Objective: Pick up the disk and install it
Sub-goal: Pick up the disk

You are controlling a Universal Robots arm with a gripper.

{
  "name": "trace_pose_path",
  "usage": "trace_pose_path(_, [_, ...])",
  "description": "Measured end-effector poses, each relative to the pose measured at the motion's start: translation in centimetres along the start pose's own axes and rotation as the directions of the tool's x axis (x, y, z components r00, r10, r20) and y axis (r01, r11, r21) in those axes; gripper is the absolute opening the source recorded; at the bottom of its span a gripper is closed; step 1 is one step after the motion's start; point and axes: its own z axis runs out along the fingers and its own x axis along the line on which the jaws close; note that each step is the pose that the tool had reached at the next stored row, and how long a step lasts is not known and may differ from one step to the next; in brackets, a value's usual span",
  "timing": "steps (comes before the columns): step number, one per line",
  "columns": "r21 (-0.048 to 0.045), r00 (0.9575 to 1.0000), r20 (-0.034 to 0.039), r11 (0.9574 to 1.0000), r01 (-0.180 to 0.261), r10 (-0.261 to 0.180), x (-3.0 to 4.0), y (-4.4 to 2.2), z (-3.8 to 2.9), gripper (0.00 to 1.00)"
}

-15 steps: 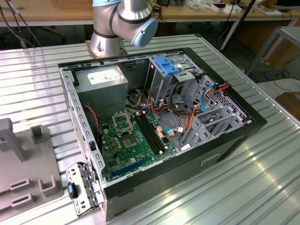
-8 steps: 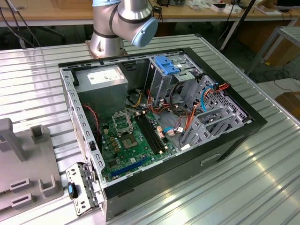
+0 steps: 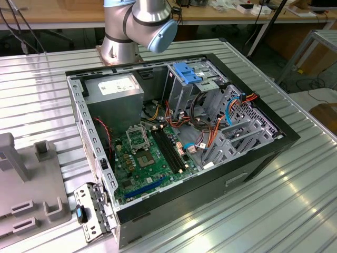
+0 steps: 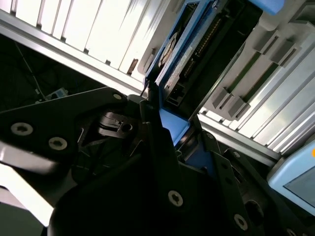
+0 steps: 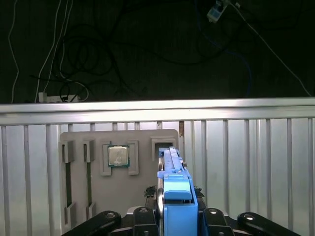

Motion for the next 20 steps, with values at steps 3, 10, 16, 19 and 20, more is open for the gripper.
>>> trace_pose_path(3, [0.0001,1.0,0.0001,1.0,0.0,0.0,0.0,0.0,-0.24,0.37])
trace_pose_path(10, [0.0002,1.0,0.0001,1.0,0.0,0.0,-0.02,-0.01,-0.97,0.37])
trace_pose_path(16, [0.0001,1.0,0.0,1.0,0.0,0.0,-0.04,-0.03,-1.66,0.37])
trace_pose_path(19, [0.0003,1.0,0.0001,1.0,0.0,0.0,-0.04,-0.03,-2.1,0.37])
trace_pose_path(20, [0.0002,1.0,0.0001,1.0,0.0,0.0,-0.05,-0.03,-2.18,0.37])
